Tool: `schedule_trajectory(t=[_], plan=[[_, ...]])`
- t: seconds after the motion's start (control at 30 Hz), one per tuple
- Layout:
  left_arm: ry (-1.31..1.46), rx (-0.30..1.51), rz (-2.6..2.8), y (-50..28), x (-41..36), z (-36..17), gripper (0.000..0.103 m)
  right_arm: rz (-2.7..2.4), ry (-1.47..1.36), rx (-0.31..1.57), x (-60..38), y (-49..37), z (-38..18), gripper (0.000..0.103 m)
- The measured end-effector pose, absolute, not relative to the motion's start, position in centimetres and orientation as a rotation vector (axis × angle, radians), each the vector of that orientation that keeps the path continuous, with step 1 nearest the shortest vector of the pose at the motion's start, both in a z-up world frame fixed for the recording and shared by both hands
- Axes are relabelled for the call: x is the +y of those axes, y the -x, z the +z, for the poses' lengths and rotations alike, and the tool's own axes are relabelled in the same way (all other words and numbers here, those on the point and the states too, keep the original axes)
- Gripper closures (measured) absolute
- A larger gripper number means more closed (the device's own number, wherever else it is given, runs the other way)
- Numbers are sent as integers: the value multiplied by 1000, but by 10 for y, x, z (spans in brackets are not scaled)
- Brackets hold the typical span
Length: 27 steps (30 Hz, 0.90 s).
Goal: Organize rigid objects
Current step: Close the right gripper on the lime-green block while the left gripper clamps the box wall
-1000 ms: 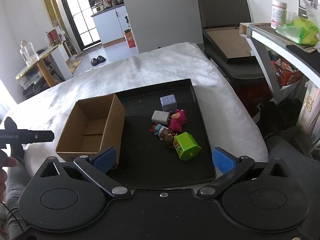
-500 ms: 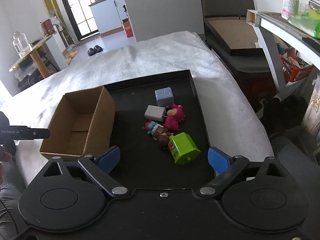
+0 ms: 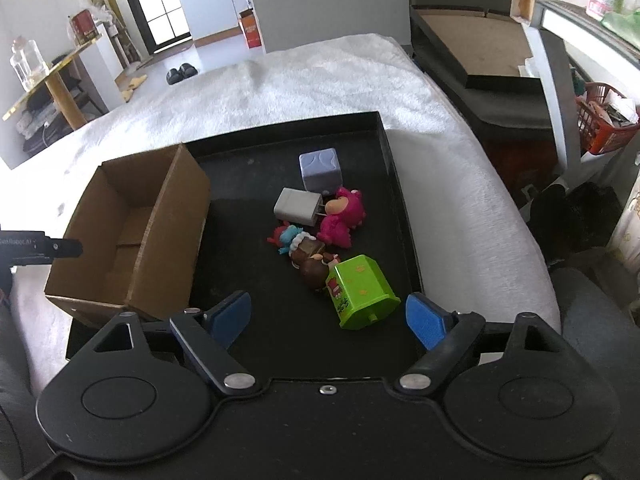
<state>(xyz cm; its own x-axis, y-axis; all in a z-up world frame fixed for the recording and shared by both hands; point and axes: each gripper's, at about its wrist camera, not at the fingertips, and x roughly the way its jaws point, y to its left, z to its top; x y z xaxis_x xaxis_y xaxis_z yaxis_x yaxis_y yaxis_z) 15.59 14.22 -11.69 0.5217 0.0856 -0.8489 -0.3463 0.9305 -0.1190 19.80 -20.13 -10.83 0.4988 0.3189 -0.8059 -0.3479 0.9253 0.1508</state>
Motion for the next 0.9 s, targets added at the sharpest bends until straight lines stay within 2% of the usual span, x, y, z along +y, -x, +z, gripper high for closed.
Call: schedule_trajectory(t=[0.07,0.23,0.47,0.73,0.9], plan=[[275,999,279,-158,145,-121,44,412,42,977,-197,-200,-113,21],[248,1008,291,-161,146,-131,50,403,80,1004,-189,-206,-130,24],[227,1028,297,-169,145,-148,78,372,170,967,-178,-218,-145,28],[134,1033,326,-178,138,-157,92,360,319,949,-160,-229,-166,30],[88,1029,335,-181,134,-159,93,331,377,965,-156,-234,-181,31]])
